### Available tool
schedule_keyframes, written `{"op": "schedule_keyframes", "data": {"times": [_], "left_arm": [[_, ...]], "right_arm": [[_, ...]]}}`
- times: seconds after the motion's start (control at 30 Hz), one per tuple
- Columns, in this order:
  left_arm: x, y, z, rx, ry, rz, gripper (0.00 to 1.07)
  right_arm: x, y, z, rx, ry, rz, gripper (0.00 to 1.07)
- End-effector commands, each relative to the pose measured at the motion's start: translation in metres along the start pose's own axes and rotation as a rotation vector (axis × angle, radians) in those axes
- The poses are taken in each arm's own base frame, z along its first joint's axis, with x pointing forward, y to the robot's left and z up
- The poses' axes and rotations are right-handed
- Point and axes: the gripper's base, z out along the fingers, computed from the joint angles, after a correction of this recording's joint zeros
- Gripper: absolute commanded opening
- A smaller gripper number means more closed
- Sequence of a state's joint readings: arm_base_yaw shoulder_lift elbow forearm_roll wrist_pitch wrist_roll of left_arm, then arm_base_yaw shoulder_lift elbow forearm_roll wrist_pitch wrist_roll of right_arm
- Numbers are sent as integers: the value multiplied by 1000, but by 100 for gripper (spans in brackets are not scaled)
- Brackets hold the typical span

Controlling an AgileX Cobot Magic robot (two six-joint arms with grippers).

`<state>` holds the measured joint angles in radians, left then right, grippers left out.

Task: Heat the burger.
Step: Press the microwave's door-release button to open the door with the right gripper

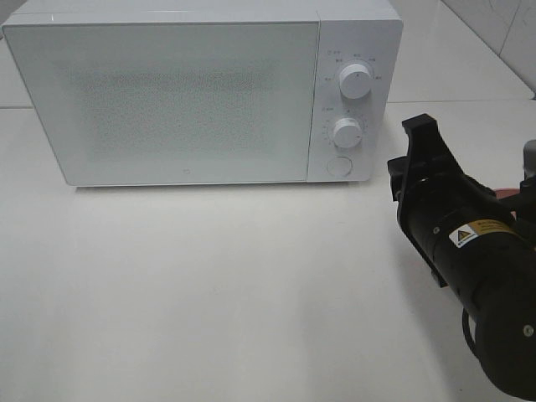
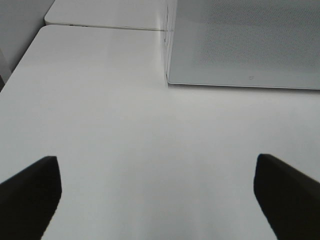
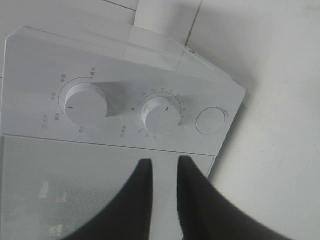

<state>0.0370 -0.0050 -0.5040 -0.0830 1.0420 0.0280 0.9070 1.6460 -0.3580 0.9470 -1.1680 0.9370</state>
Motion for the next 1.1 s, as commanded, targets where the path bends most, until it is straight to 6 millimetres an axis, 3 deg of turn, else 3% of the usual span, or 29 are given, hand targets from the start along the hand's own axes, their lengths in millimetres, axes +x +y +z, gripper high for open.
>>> {"op": "schedule_keyframes", "data": {"times": [0.03, 0.07, 0.63, 0.83, 1.1], "left_arm": [[1, 0, -3, -1, -24, 0, 100], [1, 0, -3, -1, -24, 0, 100], [1, 0, -3, -1, -24, 0, 100], [1, 0, -3, -1, -24, 0, 100], [1, 0, -3, -1, -24, 0, 100]], "right_arm": [[3, 1, 0, 8, 17, 123, 4], [3, 0, 0, 13, 20, 145, 0], [10, -8, 4, 90, 59, 219, 0], [21, -19, 11, 134, 77, 261, 0], [23, -19, 37, 143, 112, 245, 0]]}}
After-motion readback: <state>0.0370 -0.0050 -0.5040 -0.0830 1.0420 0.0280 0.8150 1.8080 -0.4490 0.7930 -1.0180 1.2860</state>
